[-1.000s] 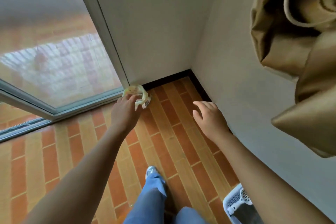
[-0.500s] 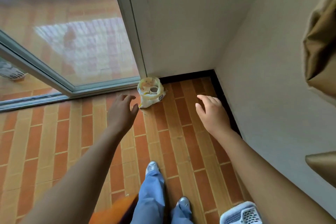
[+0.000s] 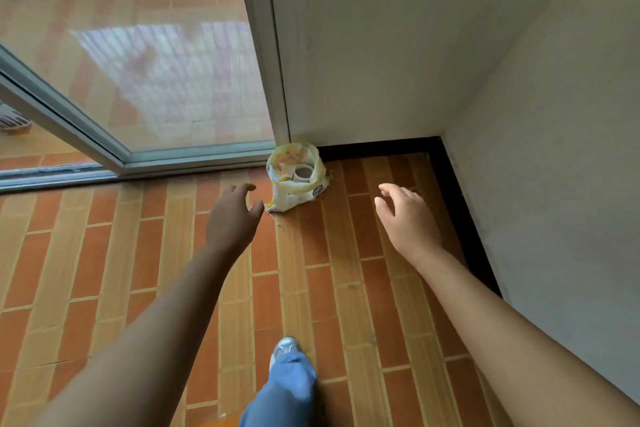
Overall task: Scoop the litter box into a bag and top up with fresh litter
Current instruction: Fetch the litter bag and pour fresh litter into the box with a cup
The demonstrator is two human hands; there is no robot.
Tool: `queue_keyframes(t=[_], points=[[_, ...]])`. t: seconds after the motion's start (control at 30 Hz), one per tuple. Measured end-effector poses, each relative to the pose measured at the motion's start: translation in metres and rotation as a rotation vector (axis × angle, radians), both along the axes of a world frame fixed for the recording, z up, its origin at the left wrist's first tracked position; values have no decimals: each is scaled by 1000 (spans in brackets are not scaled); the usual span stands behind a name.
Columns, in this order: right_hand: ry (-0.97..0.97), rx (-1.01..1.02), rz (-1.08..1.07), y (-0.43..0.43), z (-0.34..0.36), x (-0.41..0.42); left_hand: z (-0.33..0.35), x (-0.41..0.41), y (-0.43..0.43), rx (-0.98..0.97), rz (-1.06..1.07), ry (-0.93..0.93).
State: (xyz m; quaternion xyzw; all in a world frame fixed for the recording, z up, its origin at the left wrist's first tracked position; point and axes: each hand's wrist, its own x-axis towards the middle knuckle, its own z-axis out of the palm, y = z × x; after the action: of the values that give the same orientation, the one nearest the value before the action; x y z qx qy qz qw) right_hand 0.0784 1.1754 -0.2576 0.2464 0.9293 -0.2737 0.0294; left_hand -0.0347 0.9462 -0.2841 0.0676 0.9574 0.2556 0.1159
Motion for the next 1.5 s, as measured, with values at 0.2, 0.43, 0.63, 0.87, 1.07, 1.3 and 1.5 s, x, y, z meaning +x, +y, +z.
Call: queue_keyframes(t=[0.2,0.43,0.63,0.87,1.07,1.3,1.5], points=[[-24,-86,-56,-2,-146,-65,-152,-58,6,15,59,-72],[13,-166,-113,-1,-295,-143,-307,-124,20,47,91,-79],[-11,-196,-109,0,-367,-196,-388,-162,39,307,201,-185],[51,-295,-148,-3,-404,-226,-418,-186,56,520,235,-206],[43,-308,-226,-2,-402,-246,-410,-203,73,724,325,-296],[-36,-366,-282,-7,-408,-250,-416,-192,74,722,245,-343],[44,-286,-343,-10,-411,-226,-411,-168,74,754,189,-316]])
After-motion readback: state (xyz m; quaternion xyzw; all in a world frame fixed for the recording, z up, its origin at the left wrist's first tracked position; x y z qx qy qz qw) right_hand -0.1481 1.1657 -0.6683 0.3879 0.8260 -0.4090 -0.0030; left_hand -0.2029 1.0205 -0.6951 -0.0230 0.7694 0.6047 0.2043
